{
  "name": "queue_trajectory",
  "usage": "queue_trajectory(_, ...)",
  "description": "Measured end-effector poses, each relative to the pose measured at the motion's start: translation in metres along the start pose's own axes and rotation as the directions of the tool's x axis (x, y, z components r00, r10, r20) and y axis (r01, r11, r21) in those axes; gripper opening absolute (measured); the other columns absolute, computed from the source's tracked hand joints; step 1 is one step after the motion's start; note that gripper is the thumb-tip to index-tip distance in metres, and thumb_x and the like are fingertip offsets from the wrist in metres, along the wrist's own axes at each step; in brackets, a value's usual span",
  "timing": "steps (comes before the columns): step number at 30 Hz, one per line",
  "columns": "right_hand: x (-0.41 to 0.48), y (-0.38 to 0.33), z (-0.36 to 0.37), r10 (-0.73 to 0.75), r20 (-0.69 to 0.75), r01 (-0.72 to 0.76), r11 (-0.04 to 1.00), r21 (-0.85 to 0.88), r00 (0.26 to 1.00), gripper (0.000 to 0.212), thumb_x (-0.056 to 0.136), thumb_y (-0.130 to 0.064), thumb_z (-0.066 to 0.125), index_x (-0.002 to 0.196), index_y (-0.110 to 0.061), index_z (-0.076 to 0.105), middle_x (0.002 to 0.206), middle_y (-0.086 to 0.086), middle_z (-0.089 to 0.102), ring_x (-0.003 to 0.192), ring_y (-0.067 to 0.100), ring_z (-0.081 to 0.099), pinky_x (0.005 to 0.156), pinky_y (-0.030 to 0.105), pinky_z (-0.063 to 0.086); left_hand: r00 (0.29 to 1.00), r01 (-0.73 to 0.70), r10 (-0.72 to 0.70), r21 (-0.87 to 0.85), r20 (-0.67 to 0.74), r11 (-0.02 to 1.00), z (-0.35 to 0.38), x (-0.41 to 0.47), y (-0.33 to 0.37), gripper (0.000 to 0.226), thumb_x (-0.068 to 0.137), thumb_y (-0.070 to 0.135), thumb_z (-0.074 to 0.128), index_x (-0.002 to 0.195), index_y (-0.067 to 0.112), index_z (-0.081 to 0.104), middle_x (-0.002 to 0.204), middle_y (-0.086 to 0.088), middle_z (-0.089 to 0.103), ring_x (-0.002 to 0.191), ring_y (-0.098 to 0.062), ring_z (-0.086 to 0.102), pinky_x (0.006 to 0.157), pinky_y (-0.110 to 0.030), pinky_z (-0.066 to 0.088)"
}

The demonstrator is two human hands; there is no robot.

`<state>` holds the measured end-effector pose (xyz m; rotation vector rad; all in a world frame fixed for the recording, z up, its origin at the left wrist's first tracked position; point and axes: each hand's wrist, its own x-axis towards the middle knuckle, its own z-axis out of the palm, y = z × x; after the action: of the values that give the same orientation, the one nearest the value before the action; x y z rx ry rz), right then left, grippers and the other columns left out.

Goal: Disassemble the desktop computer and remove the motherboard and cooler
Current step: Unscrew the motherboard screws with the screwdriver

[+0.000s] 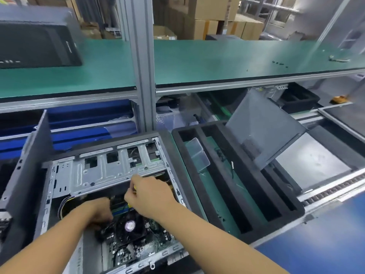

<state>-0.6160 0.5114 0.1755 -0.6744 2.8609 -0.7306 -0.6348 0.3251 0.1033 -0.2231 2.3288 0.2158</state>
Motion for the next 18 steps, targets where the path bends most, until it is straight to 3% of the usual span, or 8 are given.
queue_trajectory(2,0.003,0.000,0.000,-0.005,-0.019,0.005,1.000,0.013,1.000,0.017,0.097,-0.030,0.046,0.098,-0.013,0.052,0.066,0.004,0.057,0.056,0.026,0.052,0.048,0.030,0.039,0.992,0.091,-0.069,0.211,-0.109,0.973,0.005,0.001,0.009,0.031,0.083,0.025,0.067,0.111,0.012,0.065,0.112,-0.003,0.071,0.100,-0.017,0.069,0.082,-0.024,0.053)
queue_trajectory(5,0.007,-0.001,0.001,-0.012,-0.038,0.013,1.000,0.026,0.999,0.018,0.096,-0.029,0.047,0.097,-0.013,0.054,0.063,0.003,0.056,0.053,0.025,0.052,0.049,0.030,0.043,0.973,0.159,-0.122,0.188,-0.194,0.969,0.016,0.008,0.014,0.044,0.091,0.017,0.060,0.134,0.009,0.052,0.136,-0.010,0.056,0.123,-0.024,0.058,0.099,-0.030,0.049)
queue_trajectory(7,0.008,-0.002,0.004,-0.020,-0.046,0.022,0.999,0.041,0.999,0.018,0.096,-0.029,0.047,0.098,-0.013,0.054,0.063,0.004,0.055,0.053,0.025,0.051,0.048,0.030,0.041,0.962,0.171,-0.126,0.174,-0.243,0.970,0.023,0.012,0.016,0.043,0.096,0.011,0.047,0.139,0.012,0.047,0.139,-0.009,0.049,0.128,-0.026,0.053,0.101,-0.033,0.046)
queue_trajectory(11,0.008,0.001,0.007,-0.028,-0.047,0.031,0.998,0.052,0.999,0.018,0.097,-0.029,0.047,0.099,-0.013,0.053,0.062,0.002,0.051,0.052,0.022,0.047,0.045,0.027,0.029,0.958,0.145,-0.081,0.220,-0.273,0.965,0.031,0.015,0.015,0.042,0.096,0.007,0.045,0.138,0.015,0.049,0.137,-0.007,0.052,0.125,-0.024,0.055,0.098,-0.033,0.049)
queue_trajectory(18,0.005,0.001,0.009,-0.020,-0.006,0.020,0.997,0.081,1.000,0.020,0.095,-0.029,0.049,0.103,-0.012,0.055,0.070,0.007,0.058,0.065,0.029,0.056,0.050,0.031,0.038,0.961,0.121,-0.071,0.174,-0.269,0.977,0.031,0.016,0.003,0.035,0.093,0.006,0.044,0.126,0.013,0.056,0.126,-0.008,0.058,0.114,-0.025,0.062,0.092,-0.031,0.052)
